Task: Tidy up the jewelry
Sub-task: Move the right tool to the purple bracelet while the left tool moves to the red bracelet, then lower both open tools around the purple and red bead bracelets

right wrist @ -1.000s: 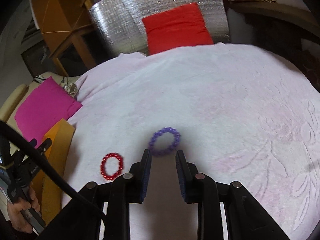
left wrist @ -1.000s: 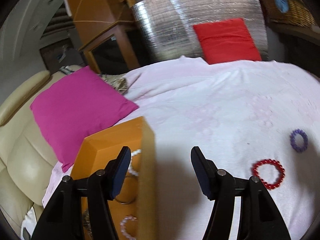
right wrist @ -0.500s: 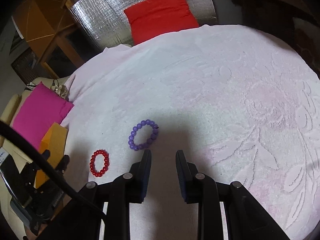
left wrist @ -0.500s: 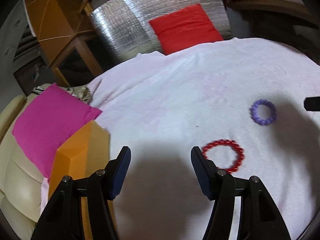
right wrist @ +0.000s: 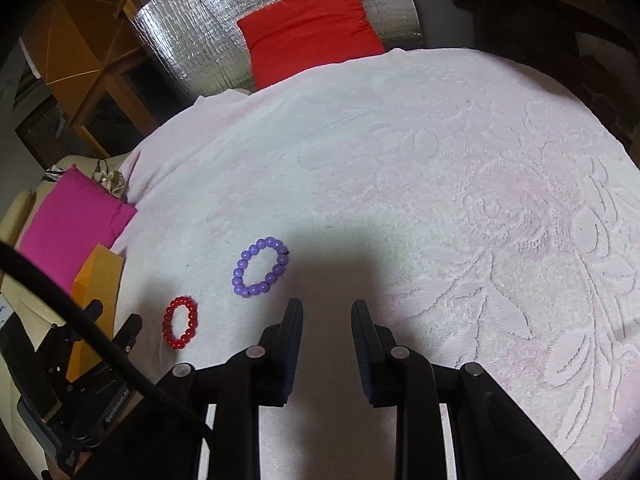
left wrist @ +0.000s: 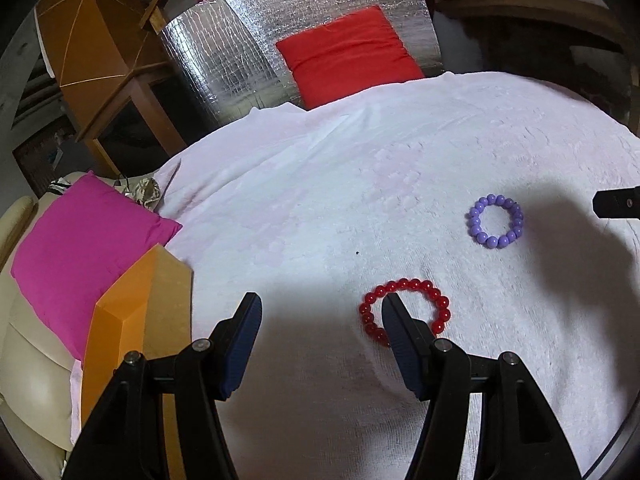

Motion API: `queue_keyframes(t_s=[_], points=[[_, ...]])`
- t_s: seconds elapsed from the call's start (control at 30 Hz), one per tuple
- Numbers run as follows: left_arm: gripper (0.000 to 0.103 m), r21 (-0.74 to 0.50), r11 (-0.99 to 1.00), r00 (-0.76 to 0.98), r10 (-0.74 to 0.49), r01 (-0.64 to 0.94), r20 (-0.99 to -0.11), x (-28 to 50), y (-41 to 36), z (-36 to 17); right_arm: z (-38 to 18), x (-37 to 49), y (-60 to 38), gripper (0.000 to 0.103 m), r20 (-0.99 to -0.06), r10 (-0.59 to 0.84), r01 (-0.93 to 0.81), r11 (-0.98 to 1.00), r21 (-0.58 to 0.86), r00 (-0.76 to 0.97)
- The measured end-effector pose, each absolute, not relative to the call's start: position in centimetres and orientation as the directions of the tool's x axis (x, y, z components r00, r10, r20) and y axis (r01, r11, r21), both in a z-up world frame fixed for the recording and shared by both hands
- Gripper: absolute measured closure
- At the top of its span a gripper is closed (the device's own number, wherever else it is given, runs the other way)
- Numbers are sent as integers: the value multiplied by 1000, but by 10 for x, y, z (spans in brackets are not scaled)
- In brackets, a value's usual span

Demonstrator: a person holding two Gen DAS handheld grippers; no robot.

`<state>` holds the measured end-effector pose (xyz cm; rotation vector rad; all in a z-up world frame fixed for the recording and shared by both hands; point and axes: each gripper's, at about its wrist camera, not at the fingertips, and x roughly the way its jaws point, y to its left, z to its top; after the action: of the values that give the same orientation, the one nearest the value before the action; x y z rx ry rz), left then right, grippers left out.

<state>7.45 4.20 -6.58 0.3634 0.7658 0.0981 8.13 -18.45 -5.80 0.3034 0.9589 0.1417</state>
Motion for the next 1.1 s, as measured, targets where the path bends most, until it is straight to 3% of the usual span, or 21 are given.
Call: queue_keyframes(t_s=[0.27, 0.5, 0.93, 1.07, 1.1], points=[[40, 329, 941, 689, 186, 81, -701, 77, 44, -73, -60, 85, -178, 75, -784, 263, 9, 946, 323, 562], [40, 149, 984, 617, 58, 97, -784, 85, 60, -82, -64, 92, -174, 75, -790, 272, 15, 942, 335, 550], [40, 61, 992, 587, -15, 110, -810, 86, 68, -87, -73, 118, -158, 75, -798, 277, -2, 945, 326, 535], [40, 21, 995, 578, -40, 99, -815, 86, 75, -87, -77, 129, -149, 58, -800, 273, -6, 947, 320, 534], [40, 8, 995, 577, -51, 99, -815, 86, 77, -87, -78, 131, -148, 58, -799, 271, -3, 948, 320, 537]])
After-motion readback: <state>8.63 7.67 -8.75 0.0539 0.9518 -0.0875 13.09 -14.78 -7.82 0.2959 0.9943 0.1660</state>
